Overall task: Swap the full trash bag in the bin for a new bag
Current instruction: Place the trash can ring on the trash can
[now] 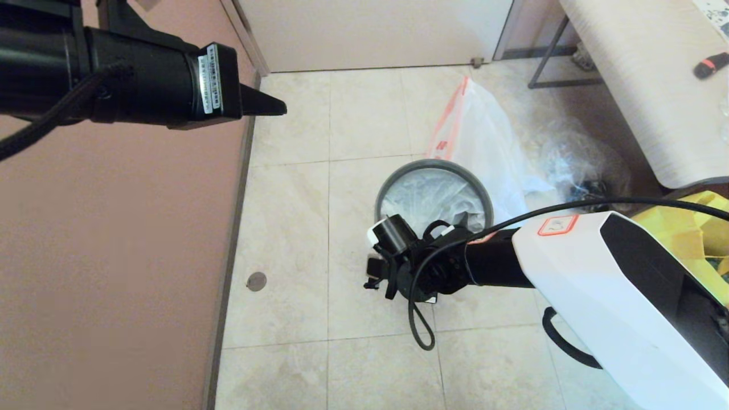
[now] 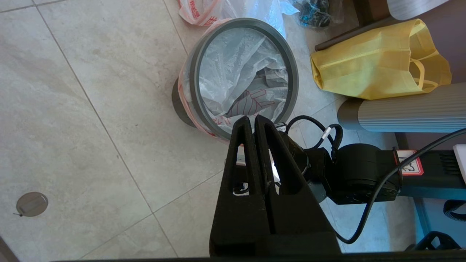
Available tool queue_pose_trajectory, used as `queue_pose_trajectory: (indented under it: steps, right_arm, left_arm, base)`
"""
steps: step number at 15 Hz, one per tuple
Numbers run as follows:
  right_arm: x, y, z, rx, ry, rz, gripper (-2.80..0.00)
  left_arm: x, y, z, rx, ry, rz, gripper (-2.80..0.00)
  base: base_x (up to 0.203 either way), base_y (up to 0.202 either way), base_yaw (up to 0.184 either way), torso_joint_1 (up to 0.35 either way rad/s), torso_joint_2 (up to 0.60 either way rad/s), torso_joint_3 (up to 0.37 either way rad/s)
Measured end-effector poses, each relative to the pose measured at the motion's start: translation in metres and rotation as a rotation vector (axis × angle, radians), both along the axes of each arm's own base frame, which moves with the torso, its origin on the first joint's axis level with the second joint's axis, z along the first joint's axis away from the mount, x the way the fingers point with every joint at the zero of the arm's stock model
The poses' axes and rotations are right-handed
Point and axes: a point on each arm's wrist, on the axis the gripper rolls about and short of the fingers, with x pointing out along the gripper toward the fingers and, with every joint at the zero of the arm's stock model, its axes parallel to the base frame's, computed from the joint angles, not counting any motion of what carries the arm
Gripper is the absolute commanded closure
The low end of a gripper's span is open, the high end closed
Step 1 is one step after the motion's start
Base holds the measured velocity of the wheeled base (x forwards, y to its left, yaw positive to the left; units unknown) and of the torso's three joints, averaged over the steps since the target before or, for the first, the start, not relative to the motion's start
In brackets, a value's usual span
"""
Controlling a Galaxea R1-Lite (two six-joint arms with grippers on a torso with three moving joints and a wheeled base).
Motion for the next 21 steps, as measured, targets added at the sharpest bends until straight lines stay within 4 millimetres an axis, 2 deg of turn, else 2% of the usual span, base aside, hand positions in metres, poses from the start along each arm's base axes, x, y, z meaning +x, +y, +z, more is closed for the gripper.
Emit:
queue_pose_trajectory:
  steps: [1,2,3,8,12,14,16,17,18,21]
  right_arm:
    - [0.000,0.000,0.000,-0.001,0.000,0.000,0.00]
    - [0.000,0.000,0.000,-0.001,0.000,0.000,-0.85]
    - [0.000,0.000,0.000,0.000,0.000,0.000,-2.80]
    - [-0.003,0.001,0.006,0.018,-0.011,0.002,-2.80]
    - [-0.017,-0.004,0.030,0.071,-0.029,0.004,-2.80]
    - [-0.025,-0.010,0.047,0.175,-0.025,0.004,-2.80]
    - [-0.021,-0.022,0.060,0.359,-0.003,-0.025,-2.80]
    - [-0.017,-0.030,0.067,0.467,0.016,-0.047,-1.70]
    - [-0.014,-0.038,0.074,0.567,0.035,-0.064,0.00]
    - [-0.008,-0.063,0.100,0.868,0.095,-0.117,0.00]
  left_arm:
    - [0.000,0.000,0.000,0.000,0.000,-0.001,0.00]
    - [0.000,0.000,0.000,0.000,0.000,-0.001,0.00]
    - [0.000,0.000,0.000,0.000,0.000,-0.001,0.00]
    - [0.000,-0.001,0.000,0.001,0.001,-0.004,0.00]
    - [-0.001,-0.003,-0.001,0.005,0.005,-0.014,0.00]
    - [0.001,-0.004,-0.003,0.009,0.007,-0.015,0.00]
    - [0.006,-0.007,-0.005,0.014,0.015,-0.015,0.00]
    - [0.010,-0.010,-0.007,0.017,0.020,-0.015,0.00]
    - [0.015,-0.012,-0.009,0.022,0.030,-0.015,0.00]
    - [0.030,-0.021,-0.020,0.035,0.061,-0.025,0.00]
  base:
    - [0.000,0.000,0.000,0.000,0.00,0.000]
    - [0.000,0.000,0.000,0.000,0.00,0.000]
    - [0.000,0.000,0.000,0.000,0.00,0.000]
    - [0.000,0.000,0.000,0.000,0.00,0.000]
    - [0.000,0.000,0.000,0.000,0.00,0.000]
    - [0.000,0.000,0.000,0.000,0.00,0.000]
    - [0.000,0.000,0.000,0.000,0.00,0.000]
    - [0.000,0.000,0.000,0.000,0.00,0.000]
    - [0.000,0.000,0.000,0.000,0.00,0.000]
    - [0.000,0.000,0.000,0.000,0.00,0.000]
